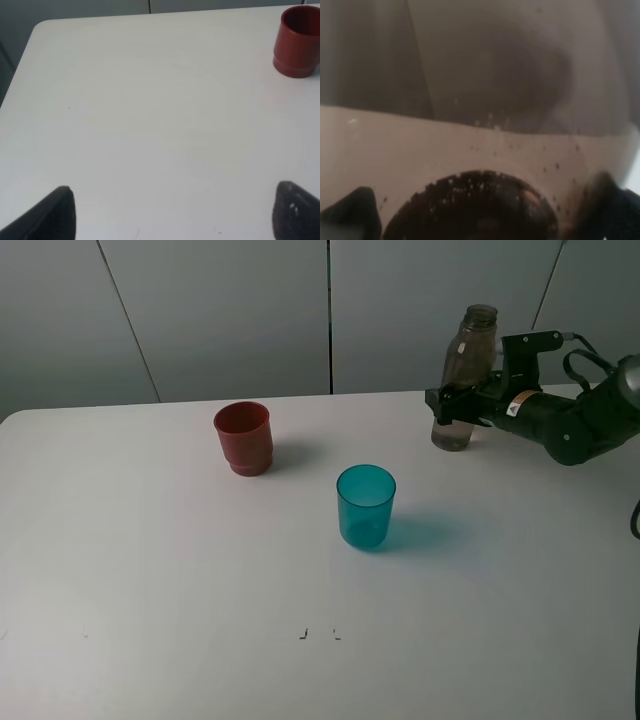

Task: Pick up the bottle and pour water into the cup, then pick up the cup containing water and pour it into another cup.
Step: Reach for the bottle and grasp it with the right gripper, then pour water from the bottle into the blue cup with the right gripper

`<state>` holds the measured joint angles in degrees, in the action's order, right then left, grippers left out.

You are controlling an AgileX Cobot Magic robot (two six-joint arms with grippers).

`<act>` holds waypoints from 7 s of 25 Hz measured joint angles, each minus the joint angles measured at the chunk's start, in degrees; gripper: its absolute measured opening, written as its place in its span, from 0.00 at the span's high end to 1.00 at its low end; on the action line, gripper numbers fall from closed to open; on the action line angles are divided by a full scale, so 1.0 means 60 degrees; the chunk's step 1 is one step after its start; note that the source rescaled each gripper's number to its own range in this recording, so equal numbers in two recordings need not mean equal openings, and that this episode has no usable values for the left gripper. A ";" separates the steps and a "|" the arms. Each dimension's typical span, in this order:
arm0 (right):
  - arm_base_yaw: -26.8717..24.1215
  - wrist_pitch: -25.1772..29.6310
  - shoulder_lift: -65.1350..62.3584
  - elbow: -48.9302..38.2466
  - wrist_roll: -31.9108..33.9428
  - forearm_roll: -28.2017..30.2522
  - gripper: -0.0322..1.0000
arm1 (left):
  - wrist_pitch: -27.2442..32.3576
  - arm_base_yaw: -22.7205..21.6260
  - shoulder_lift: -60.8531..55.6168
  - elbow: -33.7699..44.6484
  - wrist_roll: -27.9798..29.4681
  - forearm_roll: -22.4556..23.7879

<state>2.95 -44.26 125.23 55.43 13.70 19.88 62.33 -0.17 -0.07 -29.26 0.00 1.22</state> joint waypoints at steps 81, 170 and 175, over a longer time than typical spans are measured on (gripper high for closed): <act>0.0964 0.0704 -0.3531 -0.2811 -0.1904 0.2025 0.97 | 0.0000 0.0000 0.0000 0.0000 -0.0065 0.0000; 0.1275 0.0864 -0.3244 -0.2811 -1.2437 0.1013 0.97 | 0.0000 0.0000 0.0000 0.0000 0.0000 0.0000; 0.1275 0.0864 -0.3244 -0.2811 -1.2853 0.1013 0.97 | 0.0000 0.0000 0.0000 0.0000 0.0000 0.0000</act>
<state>10.60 -39.07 105.77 38.57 -63.42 25.96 62.33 -0.17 -0.07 -29.26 0.00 1.22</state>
